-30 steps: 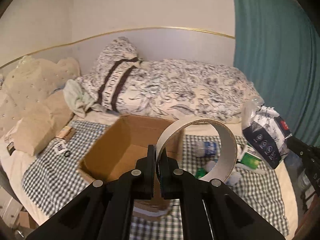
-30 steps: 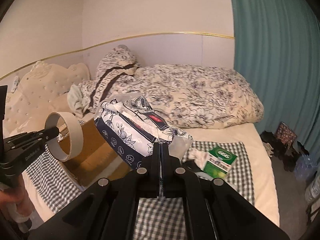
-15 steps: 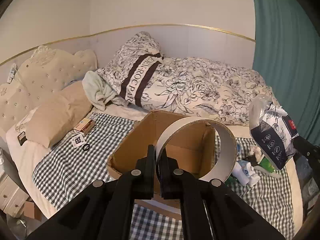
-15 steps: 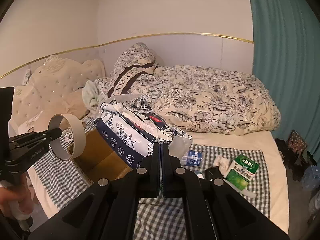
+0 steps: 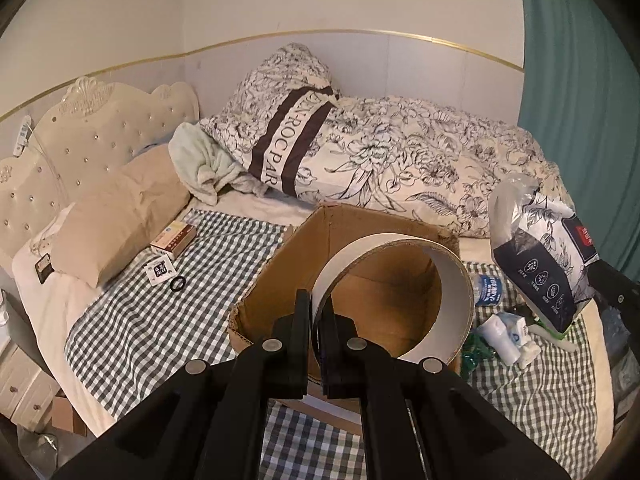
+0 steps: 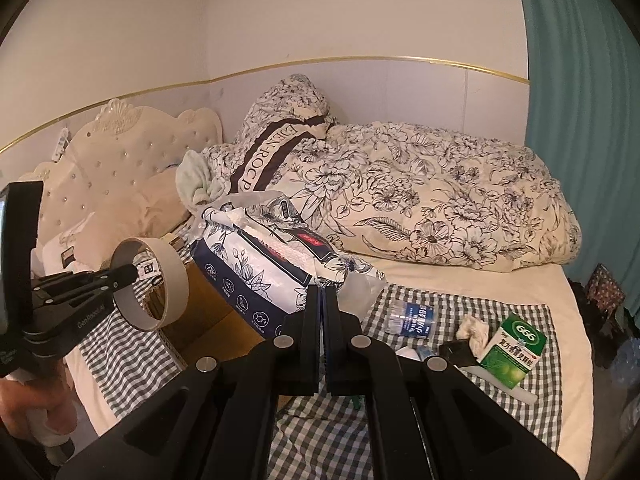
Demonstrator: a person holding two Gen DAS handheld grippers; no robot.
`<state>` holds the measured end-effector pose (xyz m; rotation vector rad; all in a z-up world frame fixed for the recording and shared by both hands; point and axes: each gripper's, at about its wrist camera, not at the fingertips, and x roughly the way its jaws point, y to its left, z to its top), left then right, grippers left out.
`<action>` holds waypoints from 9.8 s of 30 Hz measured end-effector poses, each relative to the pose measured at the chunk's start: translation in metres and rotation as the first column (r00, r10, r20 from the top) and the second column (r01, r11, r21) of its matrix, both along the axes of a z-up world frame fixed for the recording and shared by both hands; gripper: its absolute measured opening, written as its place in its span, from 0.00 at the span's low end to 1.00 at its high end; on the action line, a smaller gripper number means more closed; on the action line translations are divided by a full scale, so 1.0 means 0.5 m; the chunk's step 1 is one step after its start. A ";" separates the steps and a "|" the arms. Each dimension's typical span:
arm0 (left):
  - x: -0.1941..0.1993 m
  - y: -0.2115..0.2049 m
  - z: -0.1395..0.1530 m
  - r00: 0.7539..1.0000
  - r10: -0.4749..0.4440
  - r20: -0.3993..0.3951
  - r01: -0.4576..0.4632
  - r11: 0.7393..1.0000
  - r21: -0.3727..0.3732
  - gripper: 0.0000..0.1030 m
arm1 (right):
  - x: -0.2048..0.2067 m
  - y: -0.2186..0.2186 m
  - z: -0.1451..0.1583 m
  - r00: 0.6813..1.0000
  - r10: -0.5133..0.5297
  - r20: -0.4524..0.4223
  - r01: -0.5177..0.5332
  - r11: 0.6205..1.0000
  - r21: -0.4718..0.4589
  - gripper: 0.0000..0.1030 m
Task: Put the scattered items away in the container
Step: 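Lower the tissue pack into the box with right tool while left tool drops the tape roll in, then withdraw both open tools from the box back toward the remaining items, then grasp the green plastic packet with left tool while right tool reaches the white rabbit figurine, then close right tool on the white rabbit figurine and lift it, then carry the green packet and the rabbit figurine over the cardboard box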
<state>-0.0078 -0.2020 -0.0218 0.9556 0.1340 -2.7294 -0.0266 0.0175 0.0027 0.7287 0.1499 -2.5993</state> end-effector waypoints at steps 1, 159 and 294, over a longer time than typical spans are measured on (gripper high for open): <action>-0.006 -0.005 -0.006 1.000 0.002 0.007 -0.002 1.000 0.004 0.03 | -0.004 -0.005 -0.003 1.000 0.001 0.003 -0.001 1.000 0.001 0.01; -0.208 0.458 -0.134 0.922 -0.354 0.156 0.361 0.933 -0.018 0.96 | -0.100 0.403 -0.169 0.959 -0.240 0.147 0.227 0.969 0.100 1.00; -0.117 0.450 -0.059 0.919 -0.387 0.078 0.386 0.922 0.029 0.33 | -0.040 0.429 -0.091 0.945 -0.310 0.107 0.308 0.951 0.028 0.50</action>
